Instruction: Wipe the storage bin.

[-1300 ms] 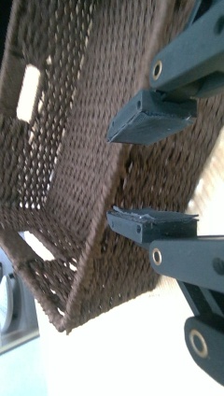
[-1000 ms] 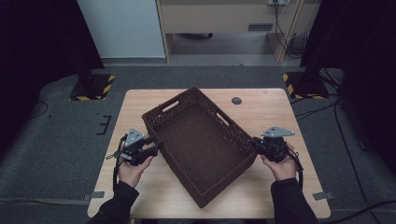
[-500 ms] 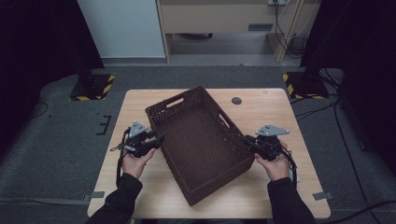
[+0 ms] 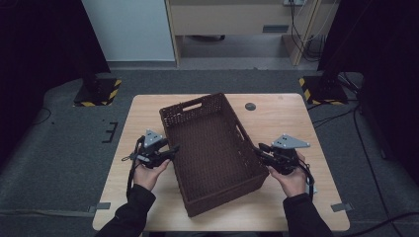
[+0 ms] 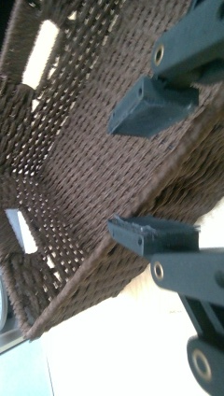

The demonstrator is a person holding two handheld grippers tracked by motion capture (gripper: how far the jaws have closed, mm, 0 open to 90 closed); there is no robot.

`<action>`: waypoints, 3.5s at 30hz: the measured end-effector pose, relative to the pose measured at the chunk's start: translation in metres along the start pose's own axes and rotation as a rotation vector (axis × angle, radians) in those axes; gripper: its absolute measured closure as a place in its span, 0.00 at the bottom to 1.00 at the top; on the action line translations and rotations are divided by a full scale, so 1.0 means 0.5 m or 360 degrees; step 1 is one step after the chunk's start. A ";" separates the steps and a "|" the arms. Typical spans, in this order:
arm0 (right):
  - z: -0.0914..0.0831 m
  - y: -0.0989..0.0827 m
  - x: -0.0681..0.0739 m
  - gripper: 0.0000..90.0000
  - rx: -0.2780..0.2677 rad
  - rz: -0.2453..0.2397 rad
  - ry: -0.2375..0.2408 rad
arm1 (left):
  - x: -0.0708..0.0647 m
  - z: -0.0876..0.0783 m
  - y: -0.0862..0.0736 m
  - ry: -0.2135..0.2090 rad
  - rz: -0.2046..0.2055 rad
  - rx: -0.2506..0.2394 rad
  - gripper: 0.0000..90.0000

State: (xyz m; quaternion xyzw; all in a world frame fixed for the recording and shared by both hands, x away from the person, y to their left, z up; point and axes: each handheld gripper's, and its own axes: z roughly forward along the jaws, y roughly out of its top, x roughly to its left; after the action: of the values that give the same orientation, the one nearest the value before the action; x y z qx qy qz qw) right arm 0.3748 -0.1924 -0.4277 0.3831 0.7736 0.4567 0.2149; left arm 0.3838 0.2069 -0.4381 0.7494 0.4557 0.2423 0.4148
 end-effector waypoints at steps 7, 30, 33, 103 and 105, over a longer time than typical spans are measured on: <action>0.050 -0.005 -0.002 0.81 0.0093 -0.0031 -0.0004 | 0.010 0.014 -0.004 0.0029 -0.0007 0.0008 0.52; 0.055 -0.007 0.023 0.75 0.0054 -0.0025 0.0017 | 0.005 0.029 -0.026 0.0003 -0.0020 0.0050 0.48; 0.058 -0.010 0.034 0.75 0.0057 -0.0041 0.0011 | 0.018 0.034 -0.024 -0.0019 -0.0027 0.0041 0.50; -0.110 -0.224 -0.139 0.70 0.0416 0.0260 -0.0430 | 0.050 0.038 -0.017 -0.0047 -0.0018 0.0065 0.63; -0.106 -0.226 -0.140 0.73 0.0444 0.0255 -0.0438 | 0.050 0.038 -0.016 -0.0046 -0.0016 0.0067 0.63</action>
State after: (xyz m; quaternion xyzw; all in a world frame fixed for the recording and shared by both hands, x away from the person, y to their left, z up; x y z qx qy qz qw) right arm 0.3367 -0.3091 -0.5015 0.5282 0.7598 0.3042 0.2262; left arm 0.4056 0.2232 -0.4556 0.7591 0.4584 0.2197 0.4066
